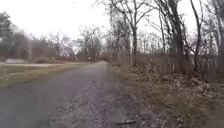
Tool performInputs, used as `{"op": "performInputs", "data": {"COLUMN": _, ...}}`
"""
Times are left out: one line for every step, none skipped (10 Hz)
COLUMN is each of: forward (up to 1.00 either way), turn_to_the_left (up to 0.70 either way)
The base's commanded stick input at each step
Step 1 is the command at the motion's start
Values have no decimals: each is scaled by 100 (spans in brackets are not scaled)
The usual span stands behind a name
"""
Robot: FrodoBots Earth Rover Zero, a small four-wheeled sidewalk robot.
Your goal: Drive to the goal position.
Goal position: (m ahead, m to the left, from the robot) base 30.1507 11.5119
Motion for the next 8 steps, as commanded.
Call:
{"op": "performInputs", "data": {"forward": 100, "turn_to_the_left": 12}}
{"op": "performInputs", "data": {"forward": 100, "turn_to_the_left": 0}}
{"op": "performInputs", "data": {"forward": 100, "turn_to_the_left": 0}}
{"op": "performInputs", "data": {"forward": 100, "turn_to_the_left": 0}}
{"op": "performInputs", "data": {"forward": 100, "turn_to_the_left": 0}}
{"op": "performInputs", "data": {"forward": 100, "turn_to_the_left": 40}}
{"op": "performInputs", "data": {"forward": 100, "turn_to_the_left": 40}}
{"op": "performInputs", "data": {"forward": 100, "turn_to_the_left": 40}}
